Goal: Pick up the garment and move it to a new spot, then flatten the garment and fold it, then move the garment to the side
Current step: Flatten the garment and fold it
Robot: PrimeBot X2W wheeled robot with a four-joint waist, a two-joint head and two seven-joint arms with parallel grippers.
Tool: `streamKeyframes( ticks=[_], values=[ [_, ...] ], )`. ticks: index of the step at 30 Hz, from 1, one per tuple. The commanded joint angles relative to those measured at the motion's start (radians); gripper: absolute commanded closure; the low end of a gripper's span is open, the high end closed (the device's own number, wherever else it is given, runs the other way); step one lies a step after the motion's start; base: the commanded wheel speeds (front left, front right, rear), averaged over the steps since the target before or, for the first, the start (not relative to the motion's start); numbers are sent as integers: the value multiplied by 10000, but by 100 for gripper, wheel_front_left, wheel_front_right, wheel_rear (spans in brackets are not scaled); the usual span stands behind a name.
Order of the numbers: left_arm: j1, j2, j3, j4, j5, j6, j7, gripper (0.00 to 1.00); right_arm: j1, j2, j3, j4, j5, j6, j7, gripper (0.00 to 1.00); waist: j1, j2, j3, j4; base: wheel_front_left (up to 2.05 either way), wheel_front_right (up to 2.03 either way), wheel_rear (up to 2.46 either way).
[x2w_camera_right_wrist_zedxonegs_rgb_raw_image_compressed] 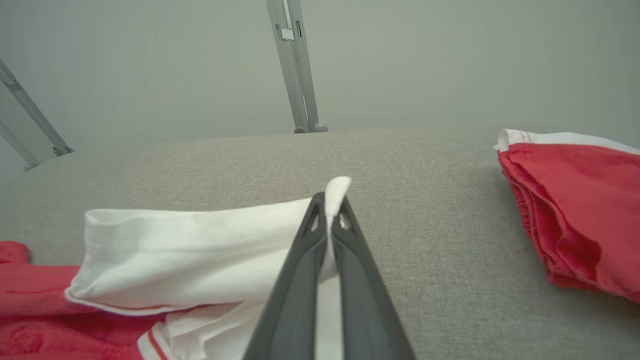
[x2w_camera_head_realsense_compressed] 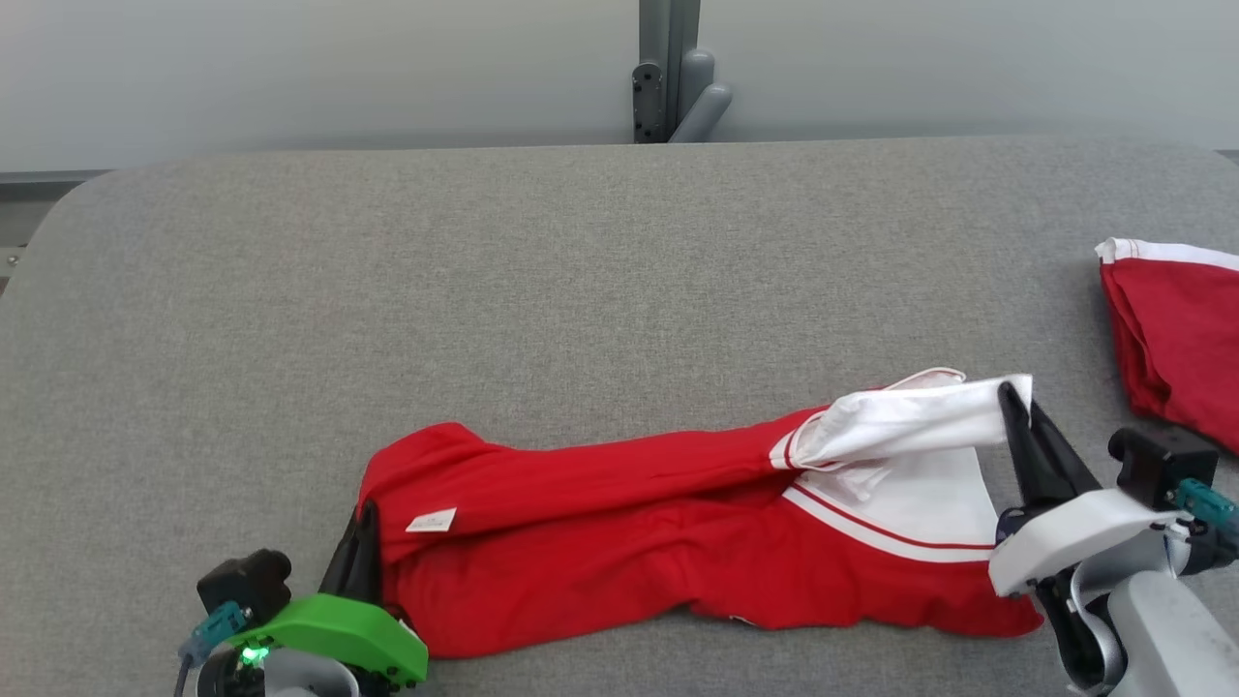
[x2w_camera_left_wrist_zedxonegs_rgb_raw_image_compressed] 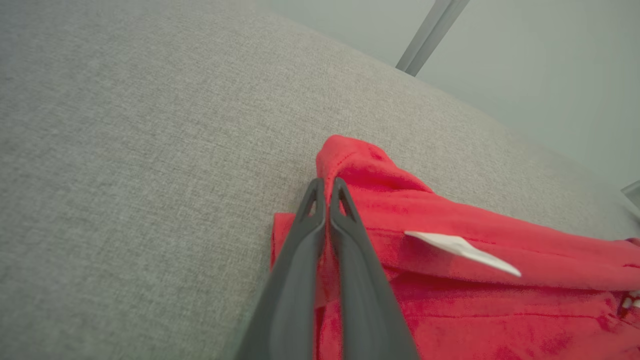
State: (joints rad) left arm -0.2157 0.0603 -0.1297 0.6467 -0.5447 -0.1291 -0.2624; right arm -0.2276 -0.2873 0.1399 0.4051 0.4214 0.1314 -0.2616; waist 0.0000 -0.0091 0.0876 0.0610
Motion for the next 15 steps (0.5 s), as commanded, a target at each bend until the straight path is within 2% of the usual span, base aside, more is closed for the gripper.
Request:
streamKeyframes(
  ticks=[1,7,12,13,14,15],
  values=[
    [400,8,88,-31,111,-25,-28,100,379,184,-70,-73,61,-16,-41,100,0,91,-89,-151,0,0,0],
    [933,-44,-44,199,307,-25,-28,100,1020,661,-139,210,-124,-15,-41,100,0,91,-129,-170,0,0,0],
    [1175,-70,300,391,554,8,-29,100,1251,834,-360,656,-496,-16,-41,100,0,91,-203,-195,0,0,0],
    [1207,-75,327,485,640,59,-27,91,1254,885,-547,769,-547,-16,-41,100,0,91,-209,-206,0,0,0],
    [1226,-74,364,519,685,105,-29,55,1288,889,-705,949,-696,-16,-41,71,0,91,-215,-211,0,0,0],
    [1231,-65,456,466,724,183,-29,0,1321,919,-868,1153,-845,-16,-41,0,0,91,-224,-208,0,0,0]
  ],
)
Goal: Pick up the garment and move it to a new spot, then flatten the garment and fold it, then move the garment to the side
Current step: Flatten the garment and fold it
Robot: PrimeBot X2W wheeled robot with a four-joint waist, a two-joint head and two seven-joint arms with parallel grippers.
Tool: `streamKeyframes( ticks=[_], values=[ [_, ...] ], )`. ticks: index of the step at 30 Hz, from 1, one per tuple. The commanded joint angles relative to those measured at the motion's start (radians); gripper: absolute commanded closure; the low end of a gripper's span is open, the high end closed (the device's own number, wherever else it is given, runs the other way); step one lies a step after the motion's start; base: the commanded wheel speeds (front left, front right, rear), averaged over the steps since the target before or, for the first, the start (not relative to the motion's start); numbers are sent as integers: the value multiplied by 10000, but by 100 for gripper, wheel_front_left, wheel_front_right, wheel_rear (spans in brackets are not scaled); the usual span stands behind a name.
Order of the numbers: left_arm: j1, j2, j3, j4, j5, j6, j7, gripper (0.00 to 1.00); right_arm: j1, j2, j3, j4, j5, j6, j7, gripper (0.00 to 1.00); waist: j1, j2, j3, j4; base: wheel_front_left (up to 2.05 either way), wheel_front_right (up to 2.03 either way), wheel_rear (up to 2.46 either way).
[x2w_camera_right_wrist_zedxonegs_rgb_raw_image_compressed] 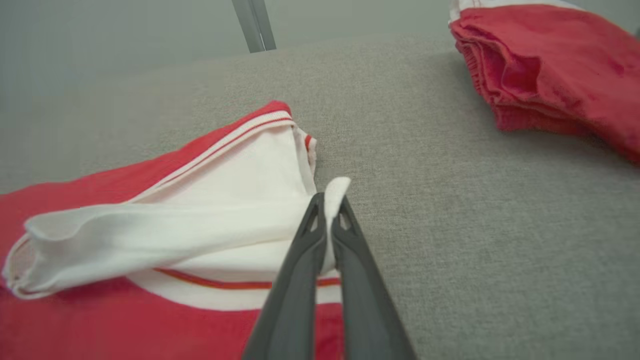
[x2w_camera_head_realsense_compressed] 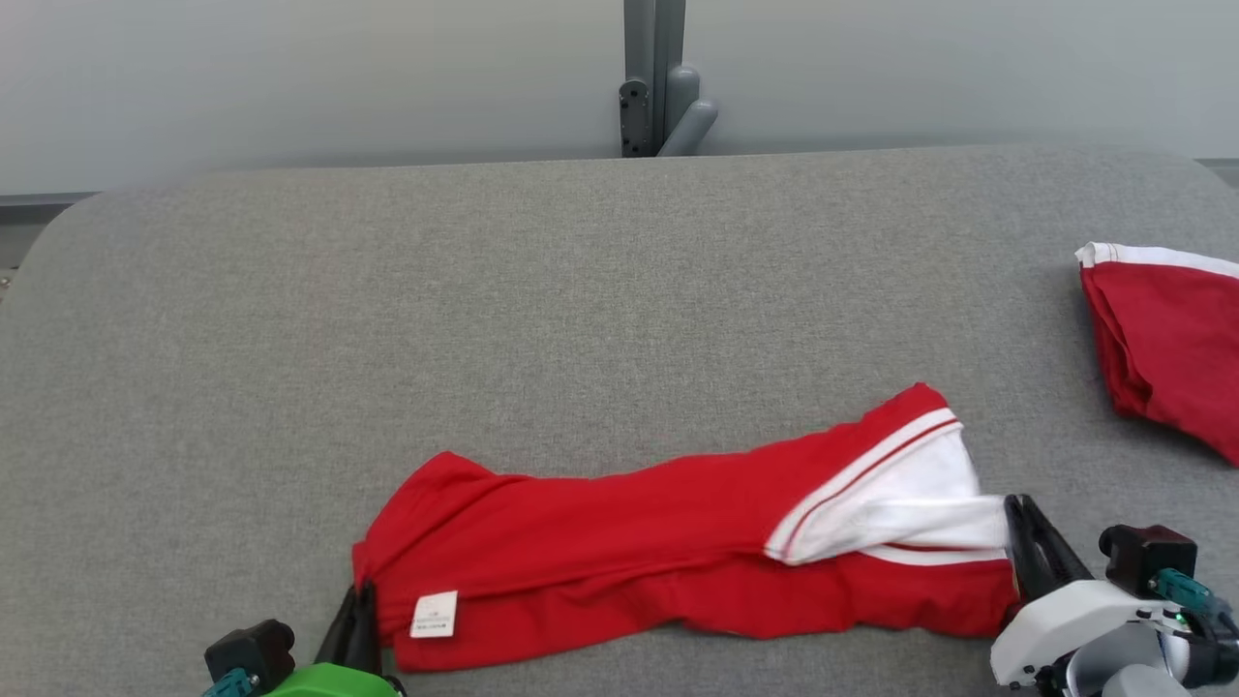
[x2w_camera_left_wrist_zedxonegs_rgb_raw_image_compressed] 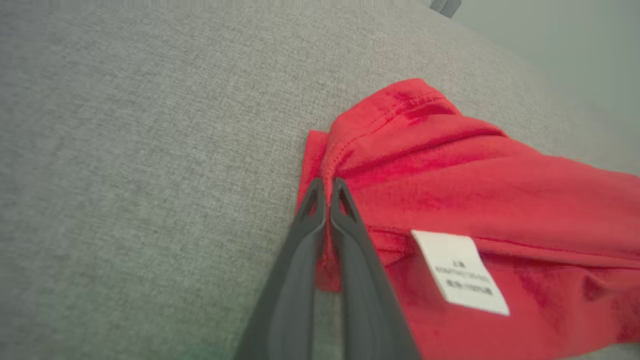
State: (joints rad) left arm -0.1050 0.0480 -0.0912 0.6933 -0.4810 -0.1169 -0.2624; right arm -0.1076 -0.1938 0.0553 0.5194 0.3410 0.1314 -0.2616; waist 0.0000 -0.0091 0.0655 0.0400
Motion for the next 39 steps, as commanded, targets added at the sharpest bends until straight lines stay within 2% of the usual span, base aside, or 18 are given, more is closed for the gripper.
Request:
streamKeyframes(
  ticks=[1,7,13,16,22,29,30,31,35,39],
  values=[
    [165,62,144,-55,152,126,-29,0,114,52,-218,124,-136,-18,-41,0,0,91,-18,5,0,0,0],
    [427,54,562,-1161,686,473,-29,0,-16,320,-1352,-300,-749,-15,-42,0,0,91,-18,93,0,0,0],
    [702,49,784,-2281,1234,702,-29,0,-331,573,-1442,-736,-1134,-13,-42,0,0,91,-83,243,0,0,0],
    [767,44,696,-2521,1292,713,-21,0,-508,639,-1297,-185,-1244,-13,-40,0,0,91,-58,438,0,0,0],
    [693,47,517,-2678,1385,642,-16,0,-1031,561,-1230,1752,-1411,-13,10,0,0,91,109,913,0,0,0],
    [747,46,628,-2840,1498,685,-16,0,-1607,747,-885,3460,-933,-7,296,0,0,91,200,1220,0,0,0],
    [753,46,640,-2844,1497,684,-16,0,-1645,787,-796,3660,-721,-7,405,41,0,91,205,1234,0,0,0],
    [749,45,641,-2845,1503,678,-16,0,-1653,777,-649,3858,-616,-6,529,100,0,91,214,1247,0,0,0],
    [718,46,658,-2846,1474,658,-16,0,-1725,727,-393,4231,-82,-9,669,100,0,91,245,1272,0,0,0],
    [690,46,671,-2876,1452,640,-16,0,-1873,357,-474,4313,462,-38,354,100,0,91,306,1229,0,0,0]
  ],
)
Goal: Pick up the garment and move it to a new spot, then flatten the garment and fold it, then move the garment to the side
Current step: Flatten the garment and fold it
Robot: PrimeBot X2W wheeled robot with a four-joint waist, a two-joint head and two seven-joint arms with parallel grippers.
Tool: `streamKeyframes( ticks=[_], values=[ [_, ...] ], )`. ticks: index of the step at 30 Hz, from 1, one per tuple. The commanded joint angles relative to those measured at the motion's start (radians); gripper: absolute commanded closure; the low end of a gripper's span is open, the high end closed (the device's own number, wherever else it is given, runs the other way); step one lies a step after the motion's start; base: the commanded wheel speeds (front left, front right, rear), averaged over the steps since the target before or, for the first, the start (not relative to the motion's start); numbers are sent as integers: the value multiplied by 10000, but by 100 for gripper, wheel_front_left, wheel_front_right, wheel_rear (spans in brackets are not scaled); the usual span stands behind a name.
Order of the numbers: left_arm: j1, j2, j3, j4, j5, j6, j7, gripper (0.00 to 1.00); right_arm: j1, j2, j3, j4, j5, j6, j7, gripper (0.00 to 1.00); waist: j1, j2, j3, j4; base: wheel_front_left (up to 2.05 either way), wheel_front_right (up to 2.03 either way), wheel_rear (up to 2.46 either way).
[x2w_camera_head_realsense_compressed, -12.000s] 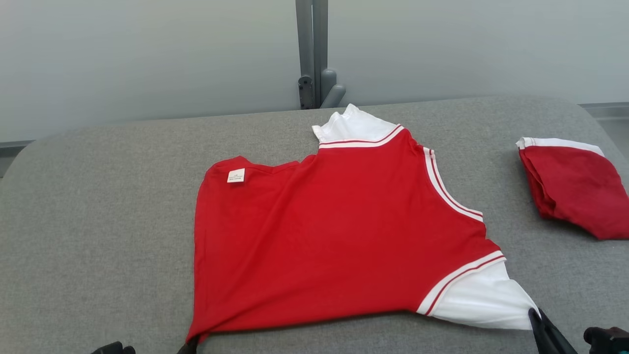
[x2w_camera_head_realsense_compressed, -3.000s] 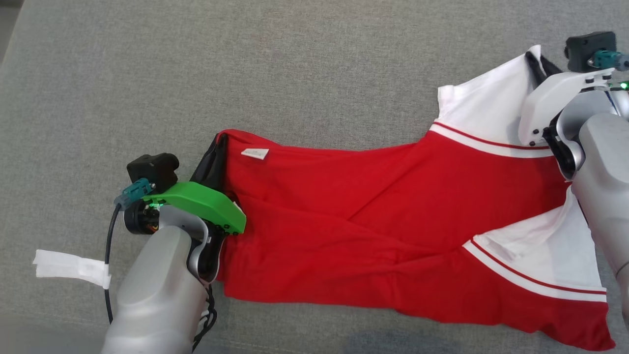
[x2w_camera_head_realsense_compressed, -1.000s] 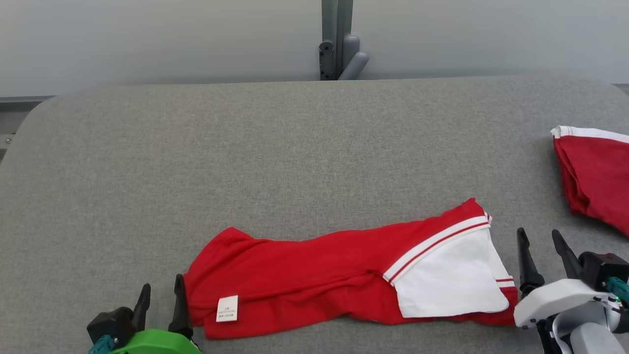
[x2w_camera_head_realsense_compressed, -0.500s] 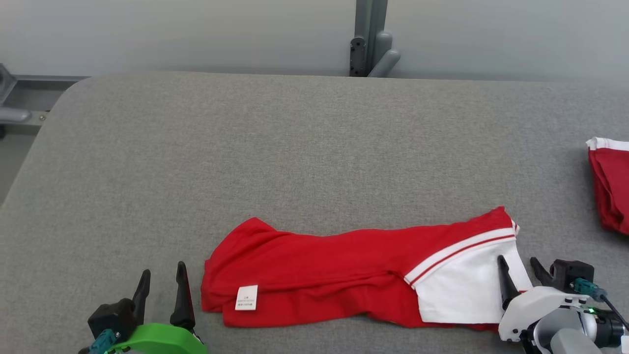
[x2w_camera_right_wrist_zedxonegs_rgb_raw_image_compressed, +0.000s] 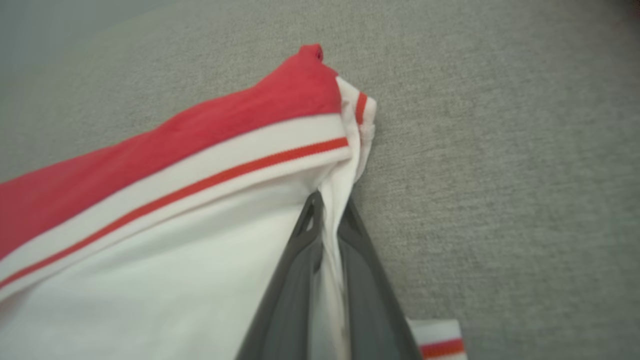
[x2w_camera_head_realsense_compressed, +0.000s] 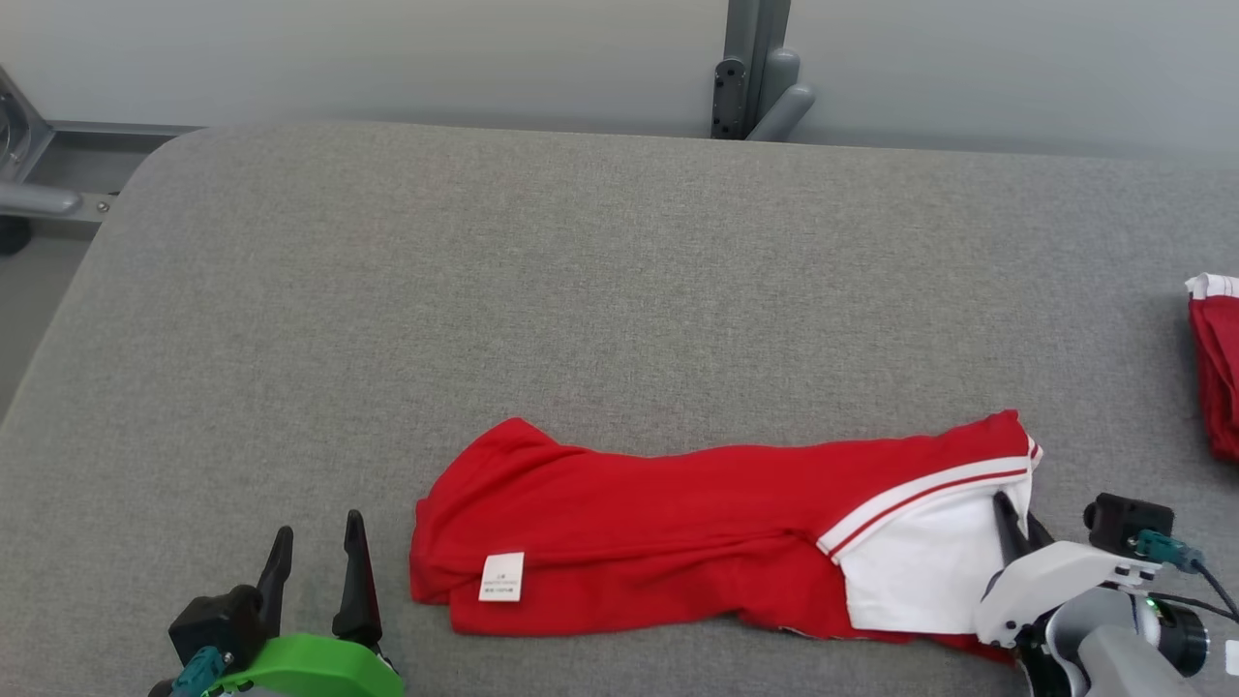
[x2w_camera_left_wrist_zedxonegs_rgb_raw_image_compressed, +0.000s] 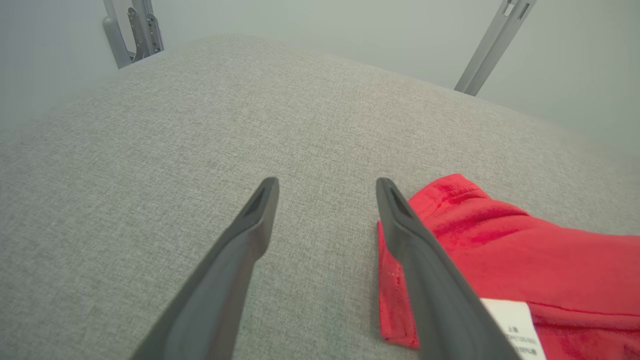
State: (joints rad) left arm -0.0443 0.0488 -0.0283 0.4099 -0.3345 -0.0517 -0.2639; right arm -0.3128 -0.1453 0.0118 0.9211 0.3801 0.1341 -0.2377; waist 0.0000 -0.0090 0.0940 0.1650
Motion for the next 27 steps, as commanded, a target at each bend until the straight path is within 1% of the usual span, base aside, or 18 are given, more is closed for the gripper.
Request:
streamKeyframes(
  ticks=[1,4,6,8,10,12,16,18,21,24,27],
  values=[
    [81,38,43,-46,-37,-8,-1,0,55,-355,-299,290,236,-88,-58,100,0,90,48,-63,0,0,0],
    [83,37,-6,-25,-99,-7,-1,0,12,-560,-740,171,260,-79,-228,100,0,90,77,-133,0,0,0],
    [81,38,-13,-8,-109,-1,-1,0,20,-538,-1005,-99,213,-54,-256,100,0,90,78,-203,0,0,0],
    [114,40,12,8,-129,-7,-1,0,103,-567,-1254,-679,71,-46,-271,100,0,90,69,-305,0,0,0],
    [156,38,25,43,-133,-23,-1,0,306,-453,-1396,-1329,42,-46,-275,100,0,90,55,-415,0,0,0],
    [179,37,27,70,-150,-43,-1,0,503,-264,-1203,-2078,196,-43,-275,100,0,90,22,-532,0,0,0],
    [226,38,-67,121,-178,-74,-1,0,1021,-183,45,-3507,892,-40,-277,100,0,90,-67,-761,0,0,0],
    [198,38,-149,137,-219,-85,-1,0,1241,-326,809,-4205,1386,-40,-170,100,0,90,-111,-844,0,0,0],
    [167,38,-277,126,-250,-92,-1,0,1509,-531,1977,-5229,2095,-37,309,100,0,90,-152,-881,0,0,0],
    [107,41,-469,105,-292,-78,-1,0,1655,-619,2937,-6058,2641,-37,810,100,0,90,-163,-767,0,0,0],
    [-28,40,-692,116,-289,-122,-1,0,1612,-425,3787,-6460,2956,-37,1263,100,0,90,-133,-495,0,0,0]
  ],
)
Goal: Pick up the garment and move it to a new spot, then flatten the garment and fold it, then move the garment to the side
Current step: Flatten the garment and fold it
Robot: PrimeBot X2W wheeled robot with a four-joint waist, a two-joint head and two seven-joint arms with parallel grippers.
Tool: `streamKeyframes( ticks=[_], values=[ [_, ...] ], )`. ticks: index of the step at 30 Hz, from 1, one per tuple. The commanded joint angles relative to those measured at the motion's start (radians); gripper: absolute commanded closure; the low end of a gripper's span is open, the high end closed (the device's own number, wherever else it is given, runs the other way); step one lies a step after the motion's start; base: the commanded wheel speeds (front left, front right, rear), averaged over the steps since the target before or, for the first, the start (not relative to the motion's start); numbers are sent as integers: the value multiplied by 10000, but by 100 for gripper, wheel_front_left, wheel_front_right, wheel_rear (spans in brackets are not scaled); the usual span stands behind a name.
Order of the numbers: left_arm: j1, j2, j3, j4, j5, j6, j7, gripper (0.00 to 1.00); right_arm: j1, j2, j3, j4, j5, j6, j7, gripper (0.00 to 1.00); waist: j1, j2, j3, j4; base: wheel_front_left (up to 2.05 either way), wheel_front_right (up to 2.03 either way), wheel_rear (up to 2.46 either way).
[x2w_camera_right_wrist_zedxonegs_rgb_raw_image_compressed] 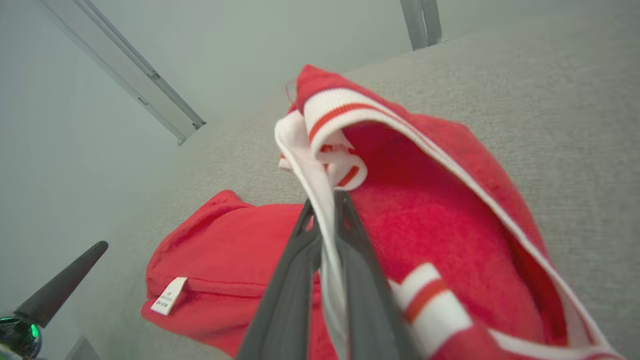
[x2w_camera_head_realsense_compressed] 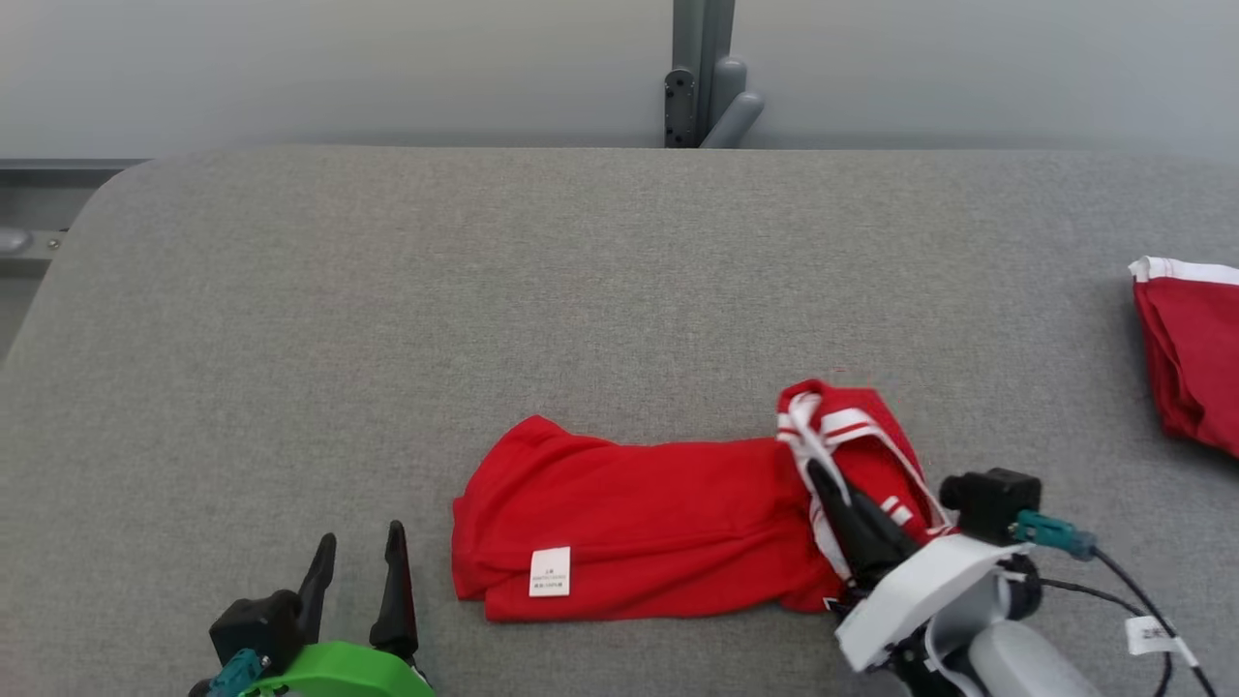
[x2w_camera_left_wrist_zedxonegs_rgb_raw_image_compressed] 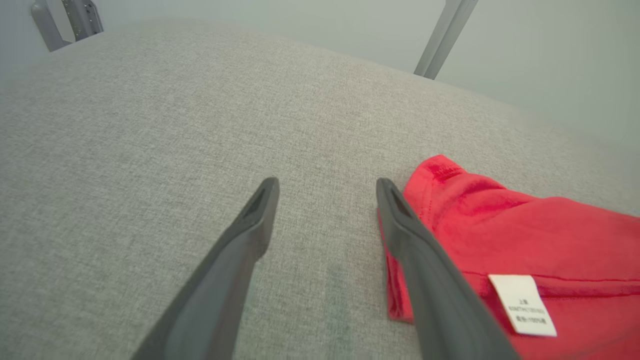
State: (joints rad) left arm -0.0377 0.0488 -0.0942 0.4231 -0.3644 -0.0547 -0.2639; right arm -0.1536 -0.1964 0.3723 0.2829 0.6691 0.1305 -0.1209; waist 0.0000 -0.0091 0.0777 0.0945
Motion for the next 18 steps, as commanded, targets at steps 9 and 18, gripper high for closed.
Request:
streamKeyframes(
  ticks=[9,18],
  values=[
    [-457,38,-781,39,-120,-78,-1,0,-1375,991,1951,1051,-112,1,359,100,0,91,425,1721,0,0,0],
    [-628,36,-1327,57,-413,35,-1,0,-2940,1415,2428,2979,-121,1,-192,100,0,91,771,3097,0,0,0]
  ],
)
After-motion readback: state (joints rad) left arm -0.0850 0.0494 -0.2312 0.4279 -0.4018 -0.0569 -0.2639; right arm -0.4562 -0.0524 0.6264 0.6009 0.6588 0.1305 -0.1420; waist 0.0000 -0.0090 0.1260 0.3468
